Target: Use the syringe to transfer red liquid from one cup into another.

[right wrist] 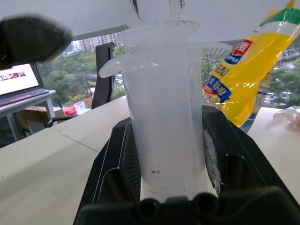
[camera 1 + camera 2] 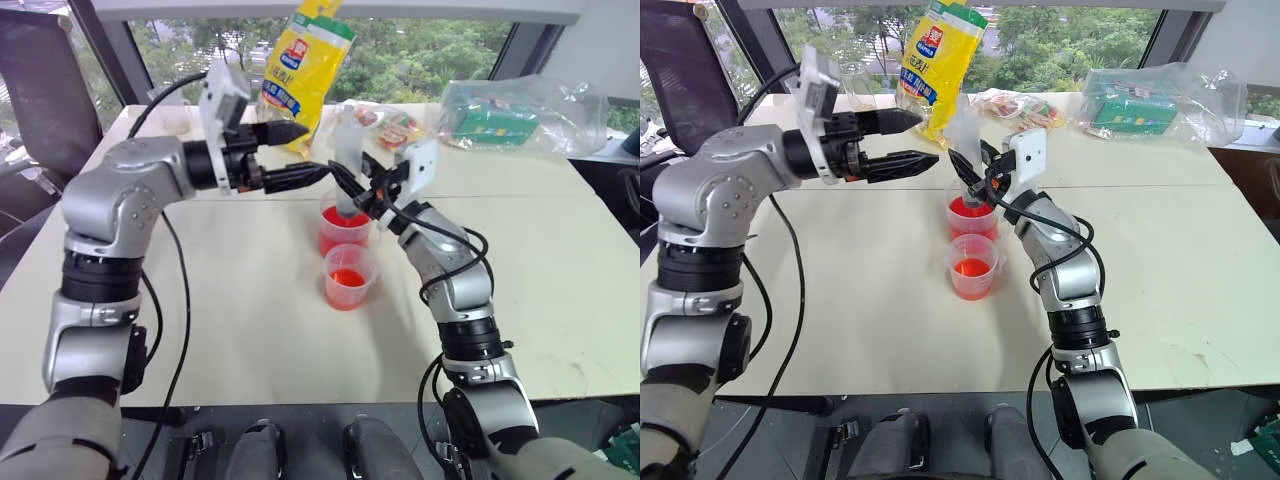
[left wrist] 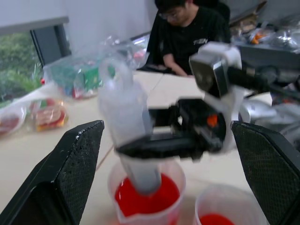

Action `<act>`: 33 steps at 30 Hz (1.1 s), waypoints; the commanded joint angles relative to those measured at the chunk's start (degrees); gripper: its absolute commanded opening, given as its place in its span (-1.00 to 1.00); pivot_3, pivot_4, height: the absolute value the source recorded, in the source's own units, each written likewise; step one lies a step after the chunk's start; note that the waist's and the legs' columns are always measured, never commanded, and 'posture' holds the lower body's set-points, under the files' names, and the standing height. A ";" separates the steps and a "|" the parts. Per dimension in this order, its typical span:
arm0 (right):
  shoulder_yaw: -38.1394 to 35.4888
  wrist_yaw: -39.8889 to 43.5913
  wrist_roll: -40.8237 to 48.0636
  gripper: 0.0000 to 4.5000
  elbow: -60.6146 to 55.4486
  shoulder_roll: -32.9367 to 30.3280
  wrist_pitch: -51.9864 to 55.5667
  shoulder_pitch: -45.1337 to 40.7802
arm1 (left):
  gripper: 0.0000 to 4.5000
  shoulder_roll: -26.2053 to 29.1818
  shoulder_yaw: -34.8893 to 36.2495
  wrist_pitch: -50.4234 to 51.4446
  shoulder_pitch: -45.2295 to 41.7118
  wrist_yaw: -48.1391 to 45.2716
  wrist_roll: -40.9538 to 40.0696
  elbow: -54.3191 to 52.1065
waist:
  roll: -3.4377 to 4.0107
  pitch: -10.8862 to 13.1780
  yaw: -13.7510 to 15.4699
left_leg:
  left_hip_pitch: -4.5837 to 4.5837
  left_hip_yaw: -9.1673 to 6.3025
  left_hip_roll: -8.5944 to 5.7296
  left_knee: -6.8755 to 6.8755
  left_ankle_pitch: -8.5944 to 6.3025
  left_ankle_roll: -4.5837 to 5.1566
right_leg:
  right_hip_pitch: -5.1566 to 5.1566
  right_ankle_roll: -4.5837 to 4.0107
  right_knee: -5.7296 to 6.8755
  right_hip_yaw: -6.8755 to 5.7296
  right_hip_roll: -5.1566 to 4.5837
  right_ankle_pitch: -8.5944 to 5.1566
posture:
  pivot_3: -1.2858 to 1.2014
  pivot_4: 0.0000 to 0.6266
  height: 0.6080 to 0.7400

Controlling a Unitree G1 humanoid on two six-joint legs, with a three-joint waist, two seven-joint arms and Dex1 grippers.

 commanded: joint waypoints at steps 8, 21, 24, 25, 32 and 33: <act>1.05 0.34 0.73 -0.37 -0.42 0.94 -1.73 1.05 | 1.00 -3.95 -1.16 -4.27 -4.57 -3.45 3.71 6.69 | 0.00 0.00 0.07 | 0.00 0.00 0.00 0.00 0.01 -0.01 | 0.00 0.00 0.00 0.00 -0.01 0.00 | 0.03 -0.52 1.00; 1.88 1.04 0.82 -0.37 -1.83 0.85 -1.09 1.57 | 1.00 -7.10 -2.18 -4.10 -5.80 -5.98 5.31 10.47 | 0.00 0.00 0.07 | 0.01 -0.01 0.00 0.00 0.01 -0.02 | 0.00 0.00 0.01 0.01 0.00 0.00 | 0.03 -0.52 1.00; 2.15 1.37 0.81 -0.37 -2.38 0.66 -0.79 1.85 | 0.77 -8.54 -1.84 -4.84 -6.90 -5.88 5.68 12.46 | 0.00 0.00 0.08 | 0.00 -0.01 0.00 0.00 0.01 -0.02 | 0.01 0.00 0.00 0.01 -0.01 0.00 | 0.03 -0.52 1.00; 2.21 1.44 0.78 -0.37 -2.48 0.60 -0.70 1.93 | 0.63 -8.92 -1.80 -5.09 -7.25 -5.93 5.89 13.04 | 0.00 0.00 0.08 | 0.00 -0.01 0.00 0.00 0.01 -0.01 | 0.01 0.00 0.00 0.01 0.00 0.00 | 0.03 -0.52 1.00; 2.78 2.08 0.65 -0.37 -3.39 0.15 -0.01 2.61 | -0.85 -10.75 -1.76 -6.54 -8.61 -7.00 6.81 16.27 | 0.00 0.00 0.03 | 0.00 0.00 0.00 0.00 0.01 -0.02 | 0.00 0.00 0.00 0.01 0.00 0.00 | 0.03 -0.52 1.00; 2.83 2.15 0.66 -0.37 -3.47 0.11 0.08 2.68 | -0.99 -10.85 -1.73 -6.67 -8.71 -7.06 6.94 16.47 | 0.00 0.00 0.05 | 0.00 -0.01 0.00 0.00 0.01 -0.01 | 0.00 0.00 0.00 0.01 0.00 0.00 | 0.03 -0.52 1.00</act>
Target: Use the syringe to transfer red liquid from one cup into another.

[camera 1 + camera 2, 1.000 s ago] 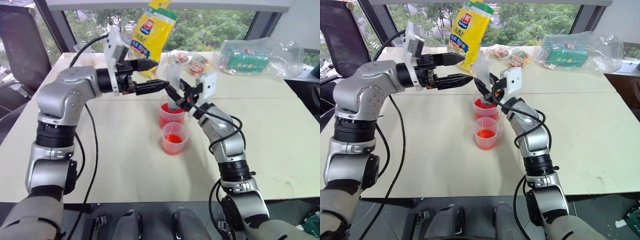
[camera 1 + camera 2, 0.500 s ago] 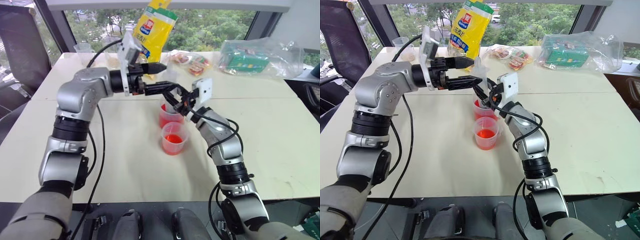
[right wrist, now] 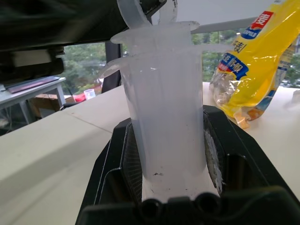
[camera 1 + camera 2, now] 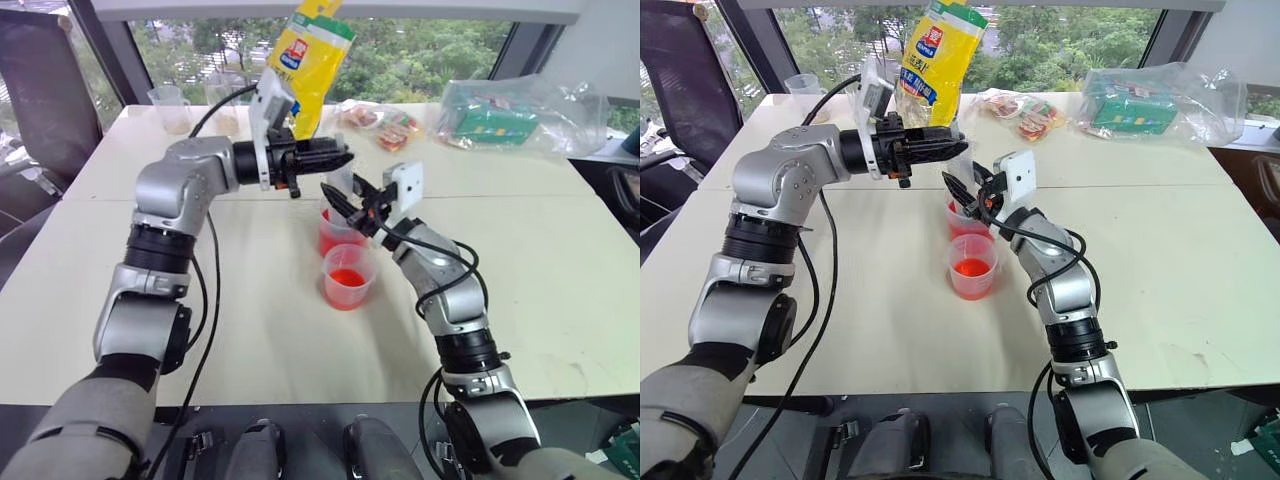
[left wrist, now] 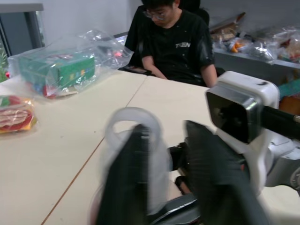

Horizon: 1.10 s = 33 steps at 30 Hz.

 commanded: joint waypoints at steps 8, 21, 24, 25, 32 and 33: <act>1.30 1.44 1.61 -0.37 -2.40 -0.31 5.18 0.48 | -0.99 -1.79 1.33 -2.20 -5.10 -1.47 0.51 0.13 | 0.00 0.00 0.06 | 0.00 0.00 -0.01 0.00 0.00 0.00 | 0.01 0.00 0.00 0.00 -0.01 0.00 | 0.03 -0.52 1.00; 0.79 1.84 2.63 -0.37 1.37 -0.27 7.09 1.00 | -0.99 -2.26 3.73 -4.49 -8.90 -0.57 1.55 2.67 | 0.00 0.00 0.06 | 0.00 0.00 -0.01 0.00 0.00 0.00 | 0.00 0.00 0.00 0.00 0.00 0.00 | 0.03 -0.52 1.00; 0.67 1.96 2.74 -0.37 1.49 -0.42 7.00 0.92 | -0.99 -2.20 3.90 -4.89 -9.40 -0.67 1.69 2.87 | 0.00 0.00 0.04 | 0.00 0.00 -0.01 0.00 0.00 0.00 | 0.00 0.00 0.00 0.00 0.00 0.00 | 0.03 -0.52 1.00; 0.64 1.98 2.79 -0.37 1.51 -0.46 6.99 0.85 | -0.99 -2.15 3.93 -5.03 -9.57 -0.72 1.71 2.90 | 0.00 0.00 0.03 | 0.00 0.00 -0.01 -0.01 0.00 0.00 | 0.00 0.00 0.00 0.00 0.00 0.00 | 0.03 -0.52 1.00; 0.66 2.15 3.18 -0.37 1.19 -0.72 7.09 0.62 | -0.99 -1.96 4.25 -6.05 -10.64 -0.76 1.68 3.62 | 0.00 0.00 0.06 | 0.00 0.00 -0.01 0.00 0.00 0.00 | 0.00 0.00 0.00 0.00 -0.01 0.00 | 0.03 -0.52 1.00; 0.69 2.14 3.23 -0.37 1.17 -0.74 7.09 0.61 | -0.99 -1.93 4.24 -6.23 -10.73 -0.81 1.72 3.75 | 0.00 0.00 0.06 | 0.00 0.00 -0.01 0.00 0.00 0.00 | 0.00 0.00 -0.01 0.00 -0.01 0.00 | 0.03 -0.52 1.00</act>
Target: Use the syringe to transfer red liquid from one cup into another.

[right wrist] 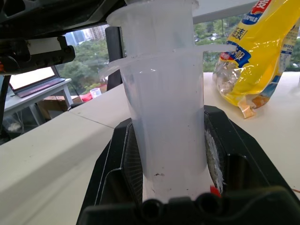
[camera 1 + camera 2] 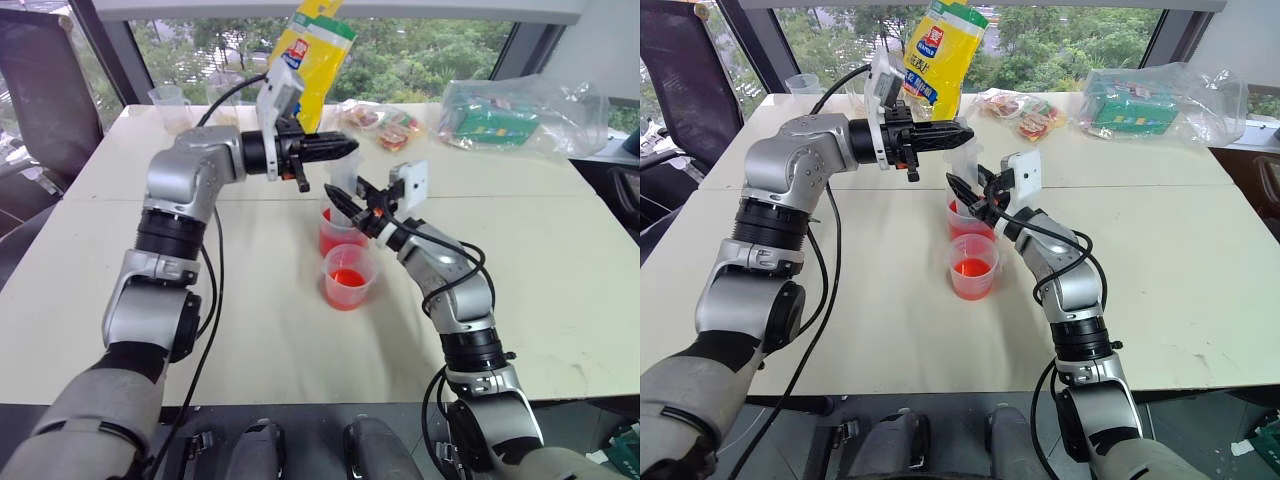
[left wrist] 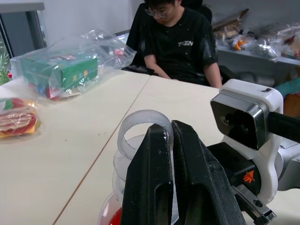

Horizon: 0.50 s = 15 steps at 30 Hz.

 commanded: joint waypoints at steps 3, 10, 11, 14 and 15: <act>1.98 1.58 0.15 -0.37 1.10 -0.20 2.00 1.04 | -0.99 0.15 4.43 -4.63 -6.27 0.49 -1.75 -2.15 | 0.00 0.00 -0.03 | 0.00 0.00 0.00 0.00 0.00 0.00 | 0.00 0.00 0.00 0.00 0.01 0.00 | 0.03 -0.52 1.00; 1.68 1.35 0.82 -0.37 0.39 -0.43 2.06 0.13 | -0.99 -0.11 4.26 -5.08 -5.83 0.65 -1.83 -2.53 | 0.00 0.00 -0.03 | 0.00 0.00 0.00 0.00 0.00 0.00 | 0.00 0.00 0.00 0.00 0.01 0.00 | 0.03 -0.52 1.00; 1.51 1.27 0.96 -0.37 0.09 -0.47 2.08 -0.18 | -0.99 -0.14 4.13 -4.97 -5.47 0.61 -1.83 -2.88 | 0.00 0.00 -0.03 | 0.00 0.00 0.00 0.00 0.00 0.00 | 0.00 0.00 0.00 0.00 0.01 0.00 | 0.03 -0.52 1.00; 0.46 0.71 1.75 -0.37 -0.91 -0.63 2.58 -2.02 | -0.86 0.06 3.35 -4.03 -3.54 0.10 -1.70 -4.57 | 0.00 0.00 -0.02 | 0.00 0.00 0.00 0.00 0.00 0.00 | 0.00 0.00 0.00 0.00 0.00 0.00 | 0.03 -0.52 1.00; 0.05 0.46 2.04 -0.37 -1.17 -0.72 2.78 -2.73 | -0.71 0.20 3.07 -3.40 -2.69 -0.17 -1.80 -5.32 | 0.00 0.00 -0.06 | 0.00 0.00 0.00 0.00 0.00 0.00 | 0.00 0.00 0.00 0.00 0.00 0.00 | 0.03 -0.52 1.00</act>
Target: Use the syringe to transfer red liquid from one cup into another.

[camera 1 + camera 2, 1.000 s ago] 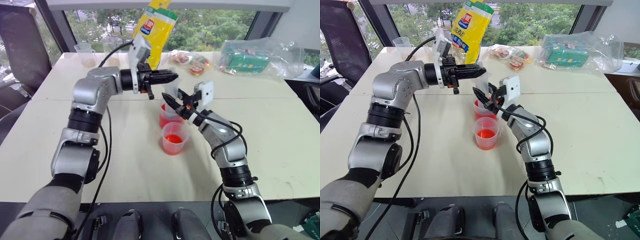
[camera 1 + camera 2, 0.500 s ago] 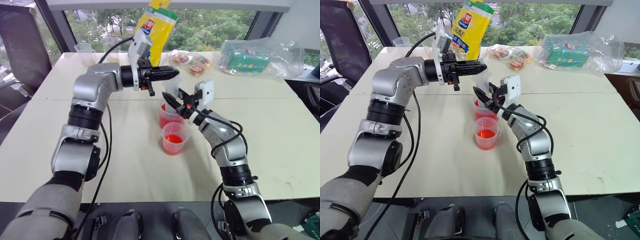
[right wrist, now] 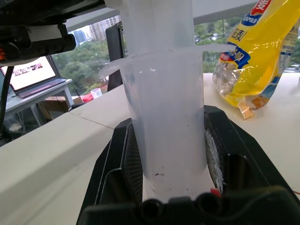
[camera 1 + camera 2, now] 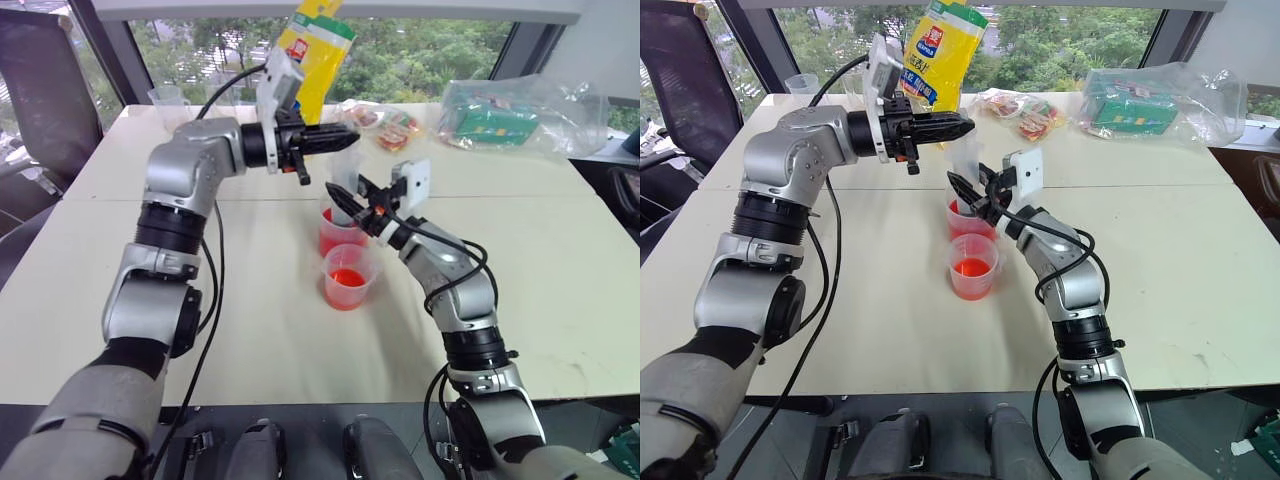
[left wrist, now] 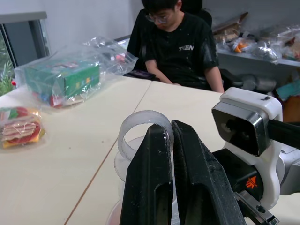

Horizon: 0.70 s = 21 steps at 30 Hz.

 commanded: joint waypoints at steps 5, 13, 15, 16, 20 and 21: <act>-1.34 -0.15 1.89 -0.37 -2.21 -0.41 2.56 -4.26 | 0.29 2.28 0.87 1.13 4.26 -2.24 -1.88 -11.95 | 0.00 0.00 -0.05 | 0.03 0.00 0.02 -0.04 0.00 0.00 | 0.00 0.00 0.00 0.01 0.00 0.00 | 0.03 -0.52 1.00; -3.52 -0.19 3.47 -0.37 -3.63 -2.12 4.21 -7.19 | 0.96 7.88 2.97 4.41 10.57 -1.40 -2.89 -18.30 | 0.01 0.00 -0.05 | 0.02 -0.01 0.02 -0.02 0.00 -0.01 | 0.00 0.00 0.01 0.02 -0.01 0.00 | 0.03 -0.52 1.00; -4.02 -0.20 4.05 -0.37 -4.03 -2.63 4.61 -7.78 | 0.96 9.25 3.85 5.62 11.60 -1.16 -3.55 -19.57 | 0.01 0.00 -0.03 | 0.02 -0.01 0.02 -0.02 0.00 -0.01 | 0.00 0.00 0.01 0.02 -0.01 0.00 | 0.03 -0.52 1.00; -4.32 -0.18 4.46 -0.37 -4.47 -2.97 5.06 -8.11 | 0.96 9.81 4.34 6.34 12.12 -0.90 -4.07 -20.30 | 0.01 0.00 -0.02 | 0.02 -0.01 0.02 -0.02 0.00 -0.01 | 0.00 0.00 0.01 0.02 -0.02 0.00 | 0.03 -0.52 1.00; -5.80 3.51 10.12 -0.37 -9.59 -6.05 10.17 -9.31 | 0.96 12.05 5.71 8.58 14.02 -0.12 -5.86 -23.24 | 0.01 0.00 0.00 | 0.00 -0.02 0.02 -0.03 0.00 0.00 | 0.00 0.00 0.00 0.02 -0.03 0.00 | 0.03 -0.52 1.00; -6.55 4.43 12.63 -0.37 -11.19 -7.05 12.71 -9.69 | 0.96 12.62 6.00 8.96 14.37 0.05 -6.04 -23.76 | 0.01 0.00 0.02 | 0.00 -0.02 0.01 -0.03 0.00 0.00 | 0.00 0.00 -0.01 0.02 -0.03 0.00 | 0.03 -0.52 1.00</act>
